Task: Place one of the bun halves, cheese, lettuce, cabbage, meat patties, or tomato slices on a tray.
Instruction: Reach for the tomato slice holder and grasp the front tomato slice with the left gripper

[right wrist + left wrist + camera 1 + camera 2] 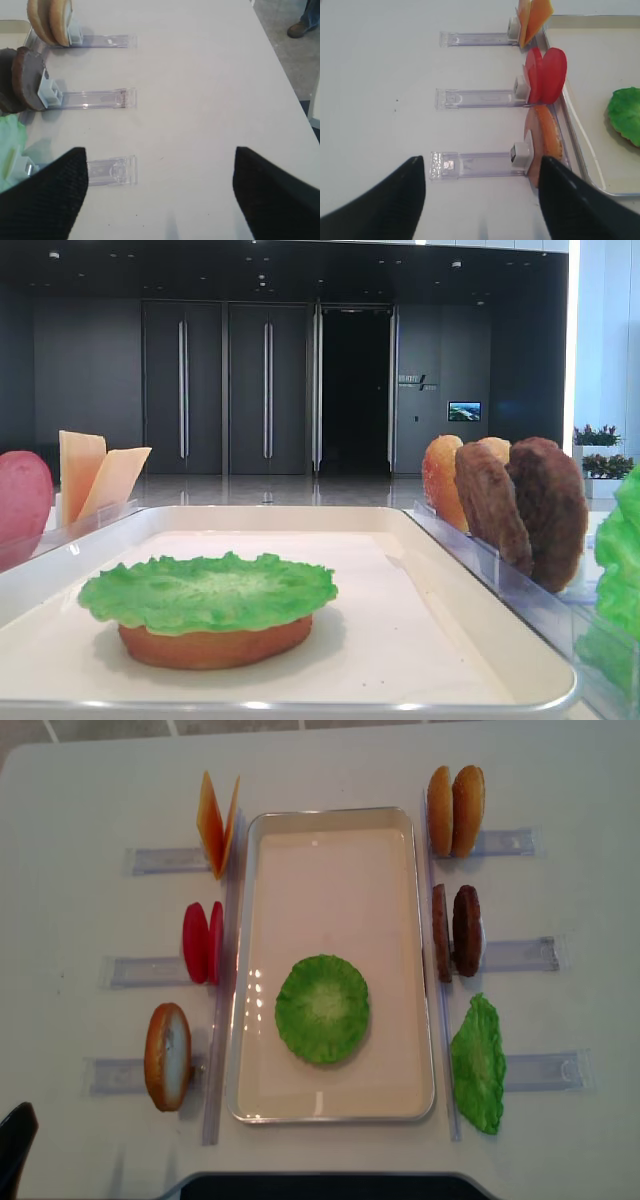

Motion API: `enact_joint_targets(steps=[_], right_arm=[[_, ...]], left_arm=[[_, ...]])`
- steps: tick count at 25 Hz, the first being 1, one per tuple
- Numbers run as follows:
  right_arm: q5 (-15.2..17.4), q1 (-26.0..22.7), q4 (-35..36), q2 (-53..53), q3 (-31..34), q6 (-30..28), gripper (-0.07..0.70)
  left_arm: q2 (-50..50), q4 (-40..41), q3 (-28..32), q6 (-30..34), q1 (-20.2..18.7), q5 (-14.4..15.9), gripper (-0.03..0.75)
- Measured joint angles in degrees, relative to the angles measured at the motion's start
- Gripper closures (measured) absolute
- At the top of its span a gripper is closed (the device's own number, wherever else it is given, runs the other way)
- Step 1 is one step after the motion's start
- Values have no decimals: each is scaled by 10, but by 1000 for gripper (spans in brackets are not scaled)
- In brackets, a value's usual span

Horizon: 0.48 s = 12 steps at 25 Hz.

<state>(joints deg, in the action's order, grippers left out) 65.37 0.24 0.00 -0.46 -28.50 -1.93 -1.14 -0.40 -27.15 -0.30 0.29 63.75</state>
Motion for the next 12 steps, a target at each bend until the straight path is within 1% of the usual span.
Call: enact_joint_targets(steps=[12], right_arm=[[0,0,0,0,0,0,43]], left_arm=[[0,0,0,0,0,0,179]])
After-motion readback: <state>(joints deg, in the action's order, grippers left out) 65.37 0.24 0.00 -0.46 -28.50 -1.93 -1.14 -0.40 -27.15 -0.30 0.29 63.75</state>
